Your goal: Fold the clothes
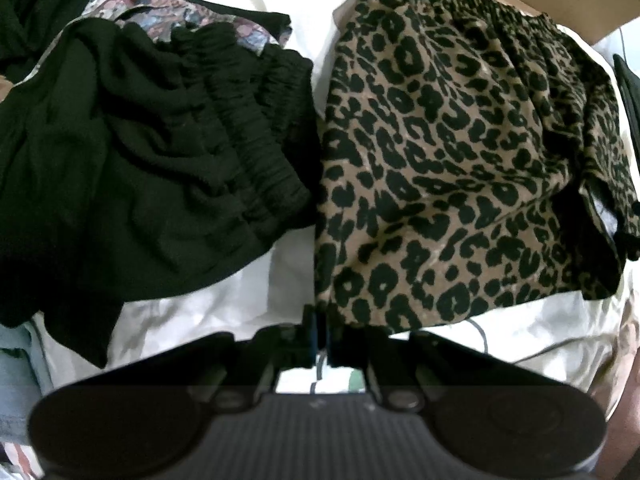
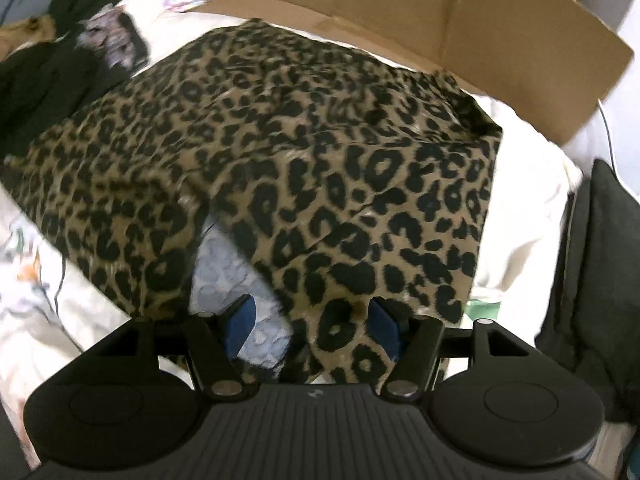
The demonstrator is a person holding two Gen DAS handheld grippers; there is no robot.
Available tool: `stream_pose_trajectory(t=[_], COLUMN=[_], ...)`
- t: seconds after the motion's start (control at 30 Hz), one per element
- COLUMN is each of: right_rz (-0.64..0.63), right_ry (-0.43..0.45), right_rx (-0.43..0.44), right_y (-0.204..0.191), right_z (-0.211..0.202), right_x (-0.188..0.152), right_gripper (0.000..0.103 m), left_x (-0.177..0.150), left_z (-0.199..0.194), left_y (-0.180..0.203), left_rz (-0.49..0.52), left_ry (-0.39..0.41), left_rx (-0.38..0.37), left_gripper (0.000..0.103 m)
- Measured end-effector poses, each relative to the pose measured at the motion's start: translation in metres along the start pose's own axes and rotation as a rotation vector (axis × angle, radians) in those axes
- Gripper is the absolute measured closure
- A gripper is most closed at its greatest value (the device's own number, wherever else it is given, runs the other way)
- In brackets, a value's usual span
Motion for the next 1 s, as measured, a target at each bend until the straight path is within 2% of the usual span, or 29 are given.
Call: stream_pose_trajectory(t=[0.1,0.17,0.27,0.33,0.4,0.43,0.47,0.57,0.8,0.9,1.0], right_rz=[-0.075,-0.144,-0.143,-0.136,-0.128,-0.125,-0.121,-0.110,0.002,0.110,0.277], right_ry=[0.057,0.088,0.135,0.166,0.198,0.214,0.229,0.276,0.375,0.417,0.469], right_rx=[-0.037,-0.068,-0.090,-0.103,-0.117,-0.123,-0.130,-0.150,-0.155,-0.173,-0.191], right_y=[-0.011,-0.019,-0.019,-0.018,-0.017,-0.016,-0.016,-0.014,0.008,0.030,0.067], right_z=[0.001,0.004,0.001,-0.003,-0.006,-0.007,-0.009,-0.014,-0.050,-0.064,-0.077], right_x=[-0.011,-0.016,-0.020,-0.021,-0.023,-0.024,-0.025,-0.028,-0.036,-0.050,-0.068], right_gripper=[0.038,0.051,0.065,0.068,0.080,0.091,0.097,0.102,0.103,0.103,0.103], left_x=[0.000,0.000,-0.002,-0.004,-0.004,-0.004,-0.003,-0.001,-0.003,-0.004,-0.005], left_z=[-0.002,-0.004,-0.007,-0.010,-0.012,-0.013,-0.013,-0.015,-0.015,-0.016,-0.018], left_y=[0.000,-0.002,-0.005,-0.006,-0.006,-0.006,-0.007,-0.009,-0.023,-0.024,-0.020], left_rz=[0.003,-0.001,-0.003,0.002,0.010,0.012,0.012,0.003,-0.018,-0.025,-0.014], left_ry=[0.004,0.006,0.010,0.013,0.015,0.016,0.015,0.018,0.007,0.004,-0.004], left_rx=[0.000,-0.005,-0.009,-0.008,-0.007,-0.007,-0.008,-0.031,-0.059,-0.057,-0.037], left_gripper=[0.099,0.099,0.098,0.098,0.098,0.098,0.098,0.098,0.098,0.098,0.098])
Point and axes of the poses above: each gripper's, at about its wrist camera, not at the fingertips, and z roughly the way its jaws point, y to its right, x to its top, the point moved 4 cm from there along z, roughly the way its jaws point, and after that the axes turned 12 degrees about x, right-handed, at the moved point
